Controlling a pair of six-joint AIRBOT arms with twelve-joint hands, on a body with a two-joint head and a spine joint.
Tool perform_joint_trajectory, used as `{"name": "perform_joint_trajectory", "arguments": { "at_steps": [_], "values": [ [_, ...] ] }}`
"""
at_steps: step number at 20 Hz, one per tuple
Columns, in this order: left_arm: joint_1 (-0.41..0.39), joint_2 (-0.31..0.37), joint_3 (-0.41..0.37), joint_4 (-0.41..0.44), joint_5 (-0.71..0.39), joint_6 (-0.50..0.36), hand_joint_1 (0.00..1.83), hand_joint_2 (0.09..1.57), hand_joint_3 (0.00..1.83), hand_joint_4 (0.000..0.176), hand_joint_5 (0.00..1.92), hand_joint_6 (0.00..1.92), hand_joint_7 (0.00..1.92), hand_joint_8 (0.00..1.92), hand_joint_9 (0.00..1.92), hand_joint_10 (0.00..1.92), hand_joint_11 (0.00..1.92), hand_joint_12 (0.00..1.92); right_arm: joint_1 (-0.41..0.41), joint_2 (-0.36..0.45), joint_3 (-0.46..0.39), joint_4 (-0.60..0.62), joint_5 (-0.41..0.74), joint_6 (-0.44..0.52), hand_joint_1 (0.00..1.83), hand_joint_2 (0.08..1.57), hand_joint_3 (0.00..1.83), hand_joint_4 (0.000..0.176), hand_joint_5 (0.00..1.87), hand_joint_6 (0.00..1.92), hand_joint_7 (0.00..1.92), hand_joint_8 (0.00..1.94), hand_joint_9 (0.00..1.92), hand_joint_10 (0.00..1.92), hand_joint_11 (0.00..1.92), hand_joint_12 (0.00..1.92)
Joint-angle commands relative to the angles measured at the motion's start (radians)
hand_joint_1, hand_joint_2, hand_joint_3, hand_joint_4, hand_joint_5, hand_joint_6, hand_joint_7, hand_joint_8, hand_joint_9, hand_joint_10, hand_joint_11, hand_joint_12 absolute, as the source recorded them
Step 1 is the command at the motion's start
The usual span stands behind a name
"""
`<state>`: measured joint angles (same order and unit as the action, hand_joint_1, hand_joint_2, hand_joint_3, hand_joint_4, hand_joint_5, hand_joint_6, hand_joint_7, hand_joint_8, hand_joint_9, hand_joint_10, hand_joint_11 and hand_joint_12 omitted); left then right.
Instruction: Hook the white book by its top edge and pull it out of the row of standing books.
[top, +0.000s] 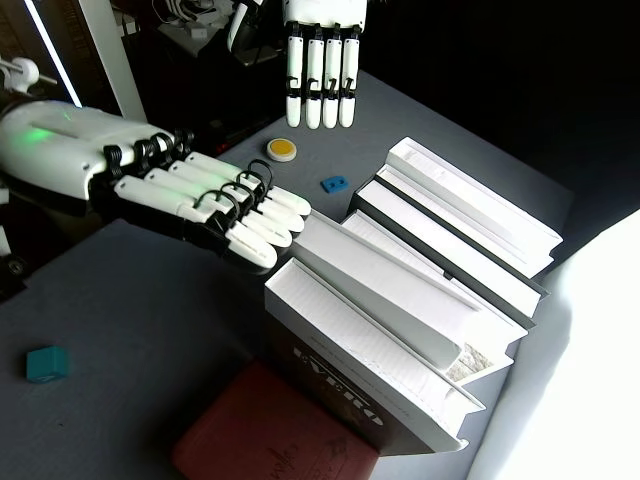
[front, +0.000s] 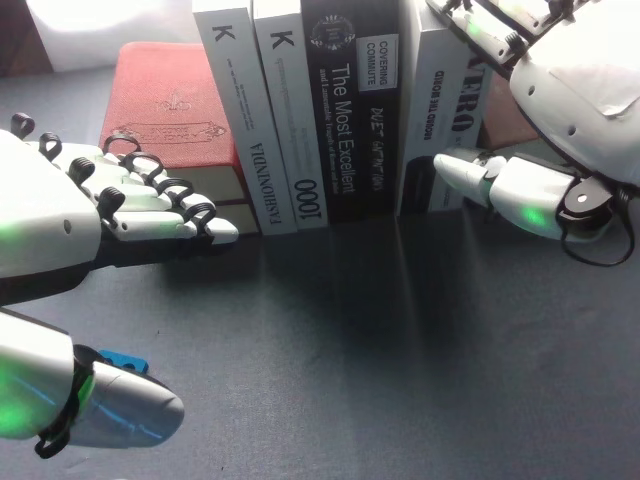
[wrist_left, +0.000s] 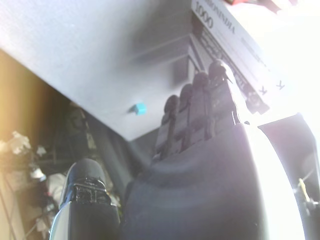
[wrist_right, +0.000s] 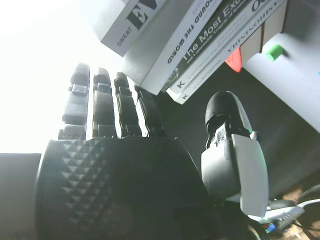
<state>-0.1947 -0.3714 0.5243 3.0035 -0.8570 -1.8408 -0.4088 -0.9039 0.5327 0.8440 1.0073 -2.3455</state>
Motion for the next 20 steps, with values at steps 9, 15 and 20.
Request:
{"name": "perform_joint_trajectory", "arguments": {
  "at_steps": [9, 15, 20],
  "values": [
    [-0.01, 0.0, 0.003, 0.008, 0.085, 0.0, 0.0, 1.12, 0.0, 0.0, 0.0, 0.0, 0.0, 0.0, 0.0, 0.0, 0.01, 0.0, 0.065, 0.094, -0.182, 0.12, 0.042, -0.162, 0.11, 1.19, 0.0, 0.0, 0.07, 0.0, 0.06, 0.0, 0.05, 0.0, 0.0, 0.24],
    [-0.009, 0.0, 0.003, 0.008, 0.085, 0.0, 0.0, 1.13, 0.01, 0.0, 0.0, 0.0, 0.0, 0.0, 0.0, 0.0, 0.0, 0.0, 0.056, 0.128, -0.288, 0.215, 0.055, -0.242, 0.16, 1.2, 0.0, 0.0, 0.07, 0.0, 0.06, 0.0, 0.05, 0.0, 0.0, 0.22],
    [-0.009, 0.001, 0.002, 0.008, 0.085, 0.0, 0.0, 1.13, 0.01, 0.0, 0.0, 0.0, 0.0, 0.0, 0.0, 0.0, 0.02, 0.01, 0.034, 0.148, -0.339, 0.272, 0.055, -0.289, 0.12, 1.2, 0.0, 0.0, 0.04, 0.0, 0.05, 0.0, 0.03, 0.0, 0.0, 0.12]
  ]
}}
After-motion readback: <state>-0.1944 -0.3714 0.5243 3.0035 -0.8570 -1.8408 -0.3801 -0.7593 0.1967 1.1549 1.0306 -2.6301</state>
